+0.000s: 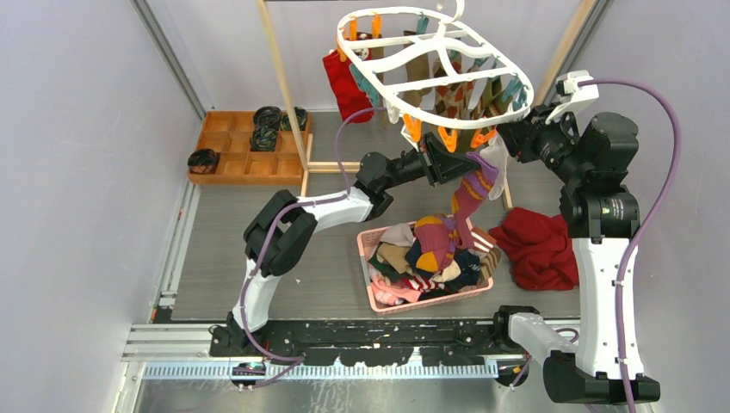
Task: Clip the socks to the hanger
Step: Open the clamp at the hanger.
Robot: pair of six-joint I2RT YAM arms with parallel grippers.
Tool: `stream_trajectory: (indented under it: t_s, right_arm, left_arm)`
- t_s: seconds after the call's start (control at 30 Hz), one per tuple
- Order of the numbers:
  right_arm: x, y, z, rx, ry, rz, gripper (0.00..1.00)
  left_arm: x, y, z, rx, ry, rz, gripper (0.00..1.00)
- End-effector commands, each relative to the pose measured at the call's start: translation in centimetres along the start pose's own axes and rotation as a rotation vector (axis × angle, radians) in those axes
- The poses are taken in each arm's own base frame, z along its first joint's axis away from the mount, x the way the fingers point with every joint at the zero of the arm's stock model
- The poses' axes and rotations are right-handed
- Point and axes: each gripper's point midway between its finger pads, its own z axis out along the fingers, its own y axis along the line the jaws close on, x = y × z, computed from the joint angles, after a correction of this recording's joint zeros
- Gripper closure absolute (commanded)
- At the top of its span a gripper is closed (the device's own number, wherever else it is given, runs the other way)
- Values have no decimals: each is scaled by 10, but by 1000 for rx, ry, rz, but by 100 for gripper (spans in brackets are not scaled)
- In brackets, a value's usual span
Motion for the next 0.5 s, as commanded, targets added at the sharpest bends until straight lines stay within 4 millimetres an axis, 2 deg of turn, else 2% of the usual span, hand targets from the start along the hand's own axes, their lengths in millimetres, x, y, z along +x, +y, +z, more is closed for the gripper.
stream_trajectory:
  t_s: [0.0, 0.47]
  right_arm:
    - [-20, 11, -7, -30, -53, -13, 86]
    - [-17, 13, -6, -43, -43, -8, 86]
  left_arm:
    - [-15, -15, 8, 78, -10, -33, 100]
    - [-24, 0, 18, 43, -19, -93, 100]
